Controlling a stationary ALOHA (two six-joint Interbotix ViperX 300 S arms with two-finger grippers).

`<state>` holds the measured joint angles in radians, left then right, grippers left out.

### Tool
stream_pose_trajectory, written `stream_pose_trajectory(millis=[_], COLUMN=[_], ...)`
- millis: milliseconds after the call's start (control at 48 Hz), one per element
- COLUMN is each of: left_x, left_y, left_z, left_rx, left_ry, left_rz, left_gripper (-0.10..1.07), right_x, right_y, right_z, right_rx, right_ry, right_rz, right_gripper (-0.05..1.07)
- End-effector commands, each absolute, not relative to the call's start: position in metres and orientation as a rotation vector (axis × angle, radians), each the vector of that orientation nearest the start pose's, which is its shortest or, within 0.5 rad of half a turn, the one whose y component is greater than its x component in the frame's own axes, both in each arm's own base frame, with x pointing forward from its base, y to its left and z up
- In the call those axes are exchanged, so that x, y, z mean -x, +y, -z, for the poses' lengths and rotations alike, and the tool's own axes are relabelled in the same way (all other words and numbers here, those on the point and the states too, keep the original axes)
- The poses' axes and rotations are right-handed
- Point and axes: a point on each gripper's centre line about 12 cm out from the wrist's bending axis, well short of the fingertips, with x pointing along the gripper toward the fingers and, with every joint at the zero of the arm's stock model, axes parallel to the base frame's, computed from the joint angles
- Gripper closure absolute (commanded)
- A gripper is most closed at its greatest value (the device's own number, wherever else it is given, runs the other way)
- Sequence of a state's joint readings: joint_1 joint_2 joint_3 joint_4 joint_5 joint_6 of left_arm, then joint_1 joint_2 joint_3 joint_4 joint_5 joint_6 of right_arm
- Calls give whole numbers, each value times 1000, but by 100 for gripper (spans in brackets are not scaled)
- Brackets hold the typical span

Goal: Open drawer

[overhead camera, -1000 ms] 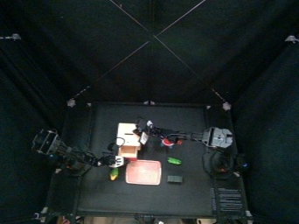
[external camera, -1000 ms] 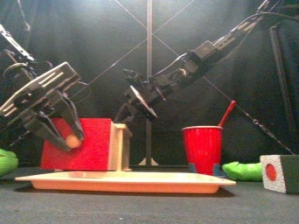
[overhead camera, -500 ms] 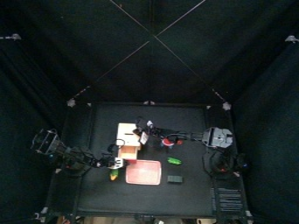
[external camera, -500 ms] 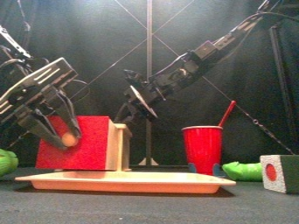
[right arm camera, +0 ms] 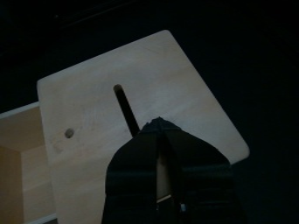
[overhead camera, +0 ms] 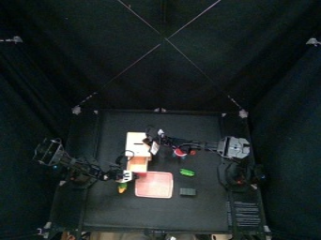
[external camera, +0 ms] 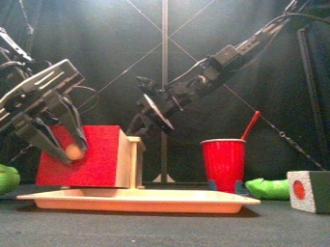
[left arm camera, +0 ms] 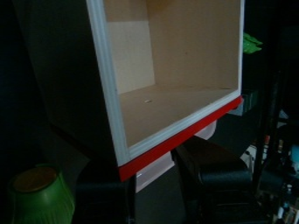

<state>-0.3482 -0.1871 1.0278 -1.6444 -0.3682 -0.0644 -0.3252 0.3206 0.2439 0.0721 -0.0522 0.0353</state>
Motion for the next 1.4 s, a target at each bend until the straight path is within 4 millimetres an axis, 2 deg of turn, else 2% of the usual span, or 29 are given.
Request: stream_pose_trajectory(millis=[0, 188, 458, 604, 771, 979, 1188, 1375], left_x=[-279, -279, -281, -278, -274, -258, -244, -243], left_y=[-59, -58, -64, -67, -67, -61, -45, -33], left_z=[-135, -134, -143, -150, -158, -173, -193, -206], left_rx=[1326, 1340, 1362, 1385, 1398, 1379, 1294, 1217], left_ry=[547, 547, 554, 566, 556, 518, 424, 355], left_rz=[-640, -654, -604, -562, -528, -454, -353, -311], left_gripper=[54, 47, 20, 10, 8, 8, 9, 9], right_x=[-480, -480, -482, -482, -482, -482, -481, -482], right_y=[-164, -163, -162, -162, -162, -162, -160, -160], right_z=[-186, -188, -188, -189, -190, -192, -198, -203], right_rx=[-186, -186, -184, -185, -186, -184, -182, -179], right_ry=[470, 467, 466, 463, 461, 457, 446, 430], right_rz=[351, 350, 347, 347, 347, 347, 344, 342], right_gripper=[101, 101, 101, 101, 101, 101, 101, 101])
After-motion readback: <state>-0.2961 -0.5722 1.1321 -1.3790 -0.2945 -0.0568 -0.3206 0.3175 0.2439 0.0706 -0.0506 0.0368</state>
